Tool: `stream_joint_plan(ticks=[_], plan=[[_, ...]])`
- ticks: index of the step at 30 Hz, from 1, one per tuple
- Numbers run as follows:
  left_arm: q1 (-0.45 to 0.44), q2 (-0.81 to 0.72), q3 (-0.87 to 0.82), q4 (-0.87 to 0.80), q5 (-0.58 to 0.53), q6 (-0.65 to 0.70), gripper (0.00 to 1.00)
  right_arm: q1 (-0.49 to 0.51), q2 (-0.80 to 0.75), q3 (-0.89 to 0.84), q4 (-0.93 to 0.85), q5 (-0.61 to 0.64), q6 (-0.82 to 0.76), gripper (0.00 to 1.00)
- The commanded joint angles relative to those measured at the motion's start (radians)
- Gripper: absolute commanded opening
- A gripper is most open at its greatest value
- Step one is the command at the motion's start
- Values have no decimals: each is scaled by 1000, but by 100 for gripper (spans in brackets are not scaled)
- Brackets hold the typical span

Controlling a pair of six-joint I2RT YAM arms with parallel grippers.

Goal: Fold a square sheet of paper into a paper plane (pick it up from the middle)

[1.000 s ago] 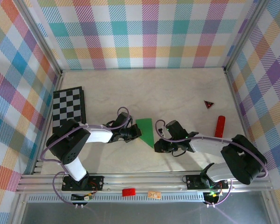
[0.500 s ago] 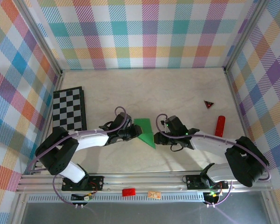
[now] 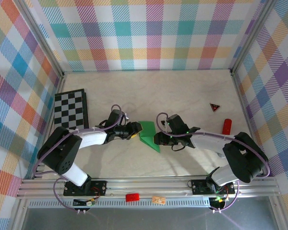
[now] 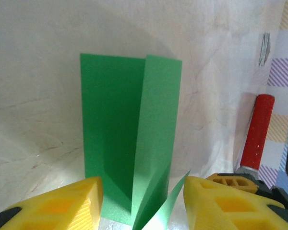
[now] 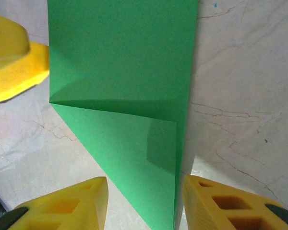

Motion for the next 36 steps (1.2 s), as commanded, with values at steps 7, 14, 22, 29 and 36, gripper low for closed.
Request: stream_joint_plan(ticks=[7,14,22,29,36], plan=[[26,103,26,121,164,-29,45,-10,-58,-54,74,-20,17,52],[38,167,73,120,235,-7,42,-12,-71,-71,85,-17,21,52],[50,235,145,105,313,24,39,-12,-145,-117,111,8,15,53],[50,275,182,97,330,30,28,-12,-210,-138,119,13,-21,50],[50,242,165,88,233,12,10,-8,-278,-220,253,33,-127,50]])
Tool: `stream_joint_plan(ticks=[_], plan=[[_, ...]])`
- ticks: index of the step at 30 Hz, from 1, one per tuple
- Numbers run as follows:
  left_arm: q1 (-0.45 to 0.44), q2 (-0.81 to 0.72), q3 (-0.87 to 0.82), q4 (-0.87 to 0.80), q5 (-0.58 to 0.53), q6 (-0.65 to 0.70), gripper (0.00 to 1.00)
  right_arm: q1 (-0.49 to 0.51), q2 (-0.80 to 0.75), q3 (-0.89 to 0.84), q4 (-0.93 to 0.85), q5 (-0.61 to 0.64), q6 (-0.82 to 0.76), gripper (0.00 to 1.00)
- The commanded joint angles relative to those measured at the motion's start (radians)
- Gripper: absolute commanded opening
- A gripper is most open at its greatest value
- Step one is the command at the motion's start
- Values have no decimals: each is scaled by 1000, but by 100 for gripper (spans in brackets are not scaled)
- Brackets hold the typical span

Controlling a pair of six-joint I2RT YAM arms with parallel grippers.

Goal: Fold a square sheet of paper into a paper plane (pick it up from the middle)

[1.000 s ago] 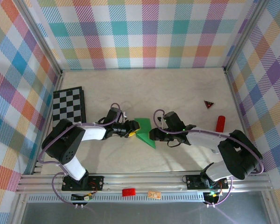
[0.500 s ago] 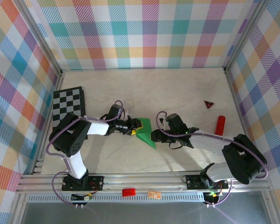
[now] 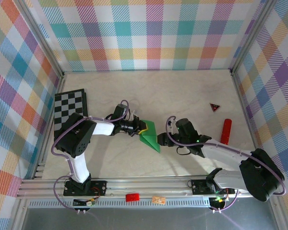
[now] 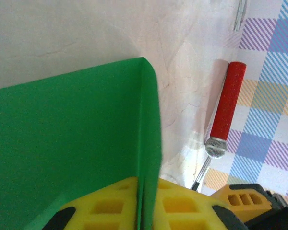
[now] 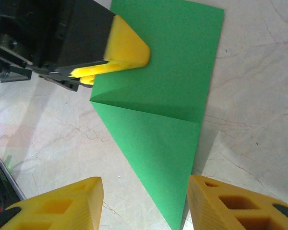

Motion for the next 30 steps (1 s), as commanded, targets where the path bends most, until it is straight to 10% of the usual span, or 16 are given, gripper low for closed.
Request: stream_joint_plan(ticks=[1,30], plan=[[9,-25,-7,-3,-61,-1,9,2,-36,-60,123,29,-100,50],[-25,-114,2,-18,-126,-24,17,277,177,-28,256,481,-557,39]])
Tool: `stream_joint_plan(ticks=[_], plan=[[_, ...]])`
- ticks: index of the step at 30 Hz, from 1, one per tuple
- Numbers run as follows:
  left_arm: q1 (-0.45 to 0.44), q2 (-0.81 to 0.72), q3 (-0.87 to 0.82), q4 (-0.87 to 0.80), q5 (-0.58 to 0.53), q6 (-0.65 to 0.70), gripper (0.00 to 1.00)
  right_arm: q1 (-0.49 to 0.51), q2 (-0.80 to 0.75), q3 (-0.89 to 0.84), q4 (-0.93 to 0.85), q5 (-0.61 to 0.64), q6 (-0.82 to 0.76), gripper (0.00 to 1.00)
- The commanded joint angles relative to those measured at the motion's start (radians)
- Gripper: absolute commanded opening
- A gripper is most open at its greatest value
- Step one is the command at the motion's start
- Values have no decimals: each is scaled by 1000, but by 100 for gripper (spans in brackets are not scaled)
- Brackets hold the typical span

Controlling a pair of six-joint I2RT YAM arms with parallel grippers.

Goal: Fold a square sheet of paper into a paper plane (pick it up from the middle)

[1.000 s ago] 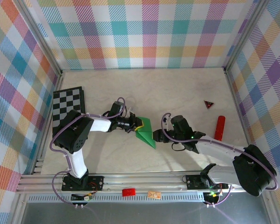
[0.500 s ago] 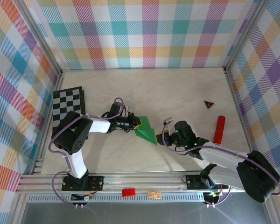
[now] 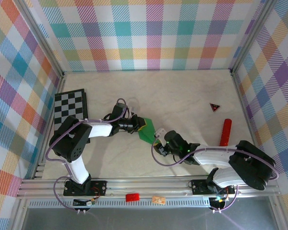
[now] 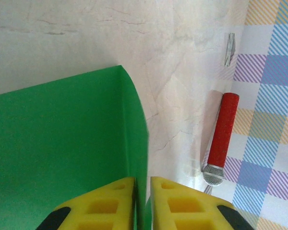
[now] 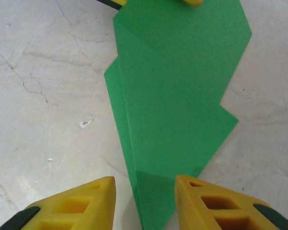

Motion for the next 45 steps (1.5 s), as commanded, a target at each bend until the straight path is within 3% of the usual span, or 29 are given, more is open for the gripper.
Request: stream_joint_plan(ticks=[1,15,24,29,40,45], plan=[[-10,-30,25,-33,7,26,17,25,35,34,56,84,-56,39],[-10,-19,24,-27,7,29,16,106,175,99,59,245,-116,37],[-10,-26,21,-33,10,34,15,120,198,88,74,276,-125,38],[-10,-30,22,-37,10,35,14,121,203,87,86,292,-121,31],[-10,-29,24,-45,4,37,14,121,188,62,100,277,-82,25],[-10,-30,25,-48,3,38,13,120,194,61,112,298,-79,30]])
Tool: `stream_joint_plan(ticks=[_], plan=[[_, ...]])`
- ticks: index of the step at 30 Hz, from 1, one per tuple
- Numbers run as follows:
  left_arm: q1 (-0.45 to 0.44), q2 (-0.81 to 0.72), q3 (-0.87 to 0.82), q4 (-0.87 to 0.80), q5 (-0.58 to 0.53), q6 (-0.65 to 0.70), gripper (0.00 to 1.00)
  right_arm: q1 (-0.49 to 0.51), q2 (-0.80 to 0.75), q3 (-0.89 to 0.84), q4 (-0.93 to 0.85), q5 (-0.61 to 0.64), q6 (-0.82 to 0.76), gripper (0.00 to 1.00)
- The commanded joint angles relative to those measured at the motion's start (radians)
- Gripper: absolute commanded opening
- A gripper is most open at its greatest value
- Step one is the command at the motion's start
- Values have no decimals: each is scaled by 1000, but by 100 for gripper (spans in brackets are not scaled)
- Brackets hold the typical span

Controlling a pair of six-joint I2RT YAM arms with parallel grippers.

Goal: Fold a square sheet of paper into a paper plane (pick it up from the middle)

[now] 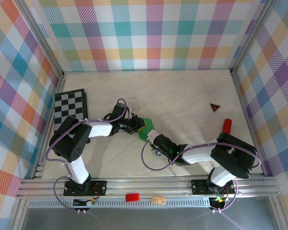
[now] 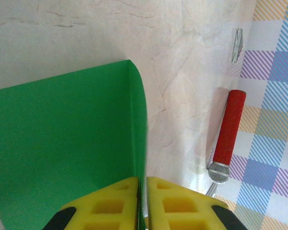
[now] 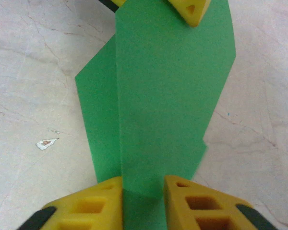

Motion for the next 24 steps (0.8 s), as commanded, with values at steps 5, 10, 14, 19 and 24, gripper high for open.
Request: stream_joint_plan(ticks=[5,10,14,19,24], plan=[[-11,-24,26,-8,5,16,13,5,25,-4,45,24,9,30],[-11,-24,26,-8,7,17,13,5,36,-4,50,30,12,31],[-13,-23,27,-9,8,21,13,4,39,-1,43,39,16,29],[-13,-22,30,-15,5,25,13,4,28,-7,53,38,23,26],[-14,-21,30,-24,-1,28,12,5,23,-9,54,25,36,24]])
